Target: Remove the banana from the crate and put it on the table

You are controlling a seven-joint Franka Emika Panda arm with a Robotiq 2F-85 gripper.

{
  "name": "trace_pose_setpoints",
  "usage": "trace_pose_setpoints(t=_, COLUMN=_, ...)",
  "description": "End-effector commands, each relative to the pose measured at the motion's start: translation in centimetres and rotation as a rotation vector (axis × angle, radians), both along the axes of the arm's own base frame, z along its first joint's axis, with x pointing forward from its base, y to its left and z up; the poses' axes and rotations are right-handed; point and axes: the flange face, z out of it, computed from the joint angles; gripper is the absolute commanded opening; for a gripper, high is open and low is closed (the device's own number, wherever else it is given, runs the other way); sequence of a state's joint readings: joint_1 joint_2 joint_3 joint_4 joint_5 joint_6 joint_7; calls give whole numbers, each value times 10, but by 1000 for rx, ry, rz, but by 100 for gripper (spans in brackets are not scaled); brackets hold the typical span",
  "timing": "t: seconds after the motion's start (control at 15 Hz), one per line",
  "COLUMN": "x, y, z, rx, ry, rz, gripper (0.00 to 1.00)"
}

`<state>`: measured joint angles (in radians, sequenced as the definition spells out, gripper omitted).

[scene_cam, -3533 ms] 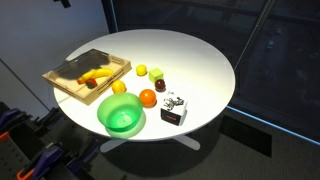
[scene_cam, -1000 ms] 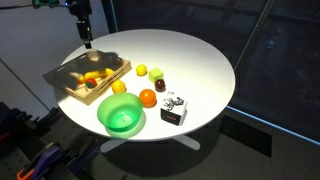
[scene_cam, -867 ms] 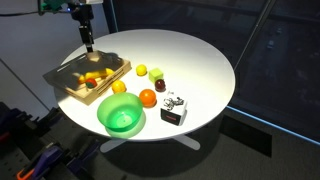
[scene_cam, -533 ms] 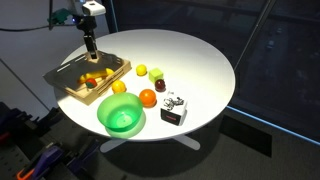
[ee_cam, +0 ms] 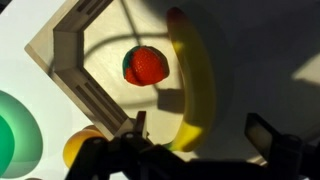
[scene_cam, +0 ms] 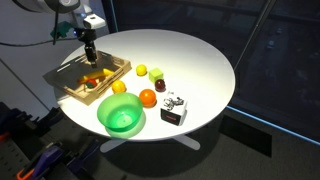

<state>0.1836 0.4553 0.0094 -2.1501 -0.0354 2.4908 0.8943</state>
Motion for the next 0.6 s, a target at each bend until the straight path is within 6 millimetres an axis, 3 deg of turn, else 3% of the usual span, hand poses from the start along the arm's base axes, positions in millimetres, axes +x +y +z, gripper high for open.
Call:
trace_pose_setpoints(t=0.0, x=-9, y=-8, z=-5, rx=-15, ry=1, rz=-2, gripper=100)
trace_pose_setpoints(t=0.53, x=-19, y=-19, z=-27, rx=-21, ry=4, rz=-14, gripper=100)
